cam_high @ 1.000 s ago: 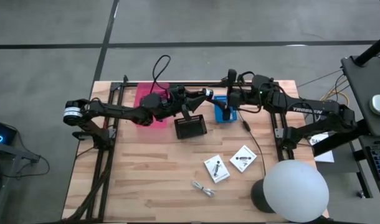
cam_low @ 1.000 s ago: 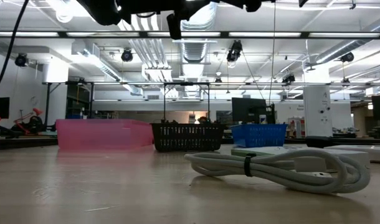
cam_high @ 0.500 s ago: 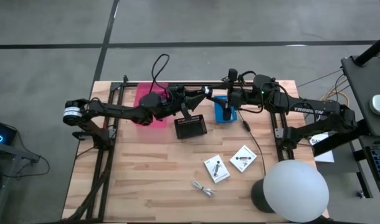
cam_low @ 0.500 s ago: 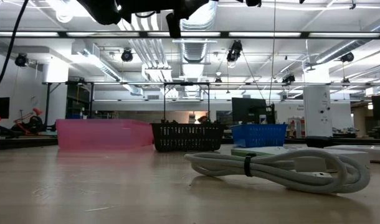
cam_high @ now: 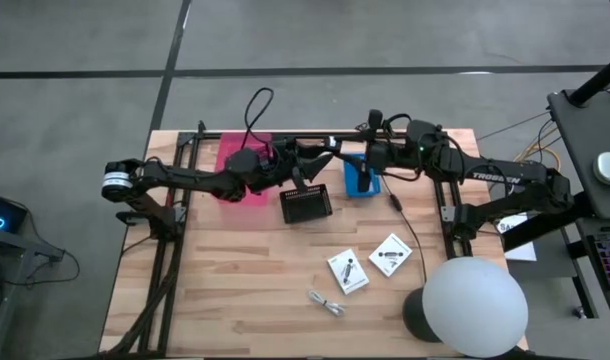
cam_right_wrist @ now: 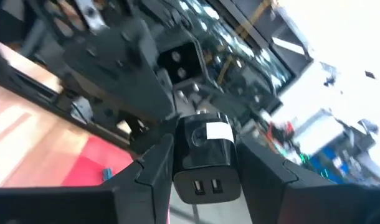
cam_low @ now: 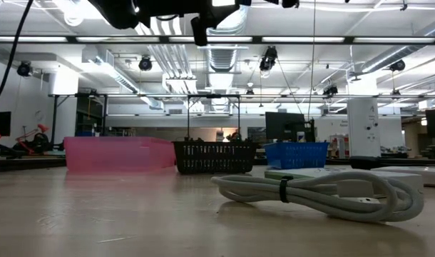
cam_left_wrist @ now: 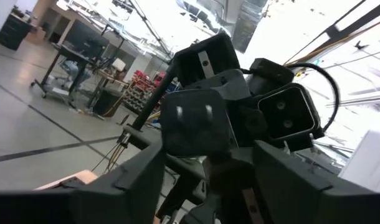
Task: Pick and place items into bin
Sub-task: Put the black charger adapter into the blue bin
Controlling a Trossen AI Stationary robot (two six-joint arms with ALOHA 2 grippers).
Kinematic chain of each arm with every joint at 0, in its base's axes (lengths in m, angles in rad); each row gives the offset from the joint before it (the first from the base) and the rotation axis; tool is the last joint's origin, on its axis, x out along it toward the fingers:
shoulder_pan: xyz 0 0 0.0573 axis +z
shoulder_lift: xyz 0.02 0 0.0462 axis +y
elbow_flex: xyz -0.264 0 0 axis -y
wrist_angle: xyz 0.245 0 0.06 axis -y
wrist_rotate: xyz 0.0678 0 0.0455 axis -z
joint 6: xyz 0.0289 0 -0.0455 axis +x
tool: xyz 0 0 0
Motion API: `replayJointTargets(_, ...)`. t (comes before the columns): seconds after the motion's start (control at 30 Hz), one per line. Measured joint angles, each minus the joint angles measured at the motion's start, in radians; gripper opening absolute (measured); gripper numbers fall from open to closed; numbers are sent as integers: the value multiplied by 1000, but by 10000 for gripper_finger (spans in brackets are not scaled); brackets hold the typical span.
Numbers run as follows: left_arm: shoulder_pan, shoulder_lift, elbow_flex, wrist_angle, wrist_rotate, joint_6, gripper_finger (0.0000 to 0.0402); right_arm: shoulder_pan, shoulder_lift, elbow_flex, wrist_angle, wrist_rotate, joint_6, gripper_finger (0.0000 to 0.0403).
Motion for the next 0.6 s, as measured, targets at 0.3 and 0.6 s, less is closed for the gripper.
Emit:
replayJointTargets(0.3, 12, 0, -2, -7, -19, -3, 267, -57, -2, 1, -73, 39, 151, 129)
replayJointTargets(0.6, 13, -19, -6, -26, 1, -2, 269, -123, -2, -8, -152, 53, 194, 128)
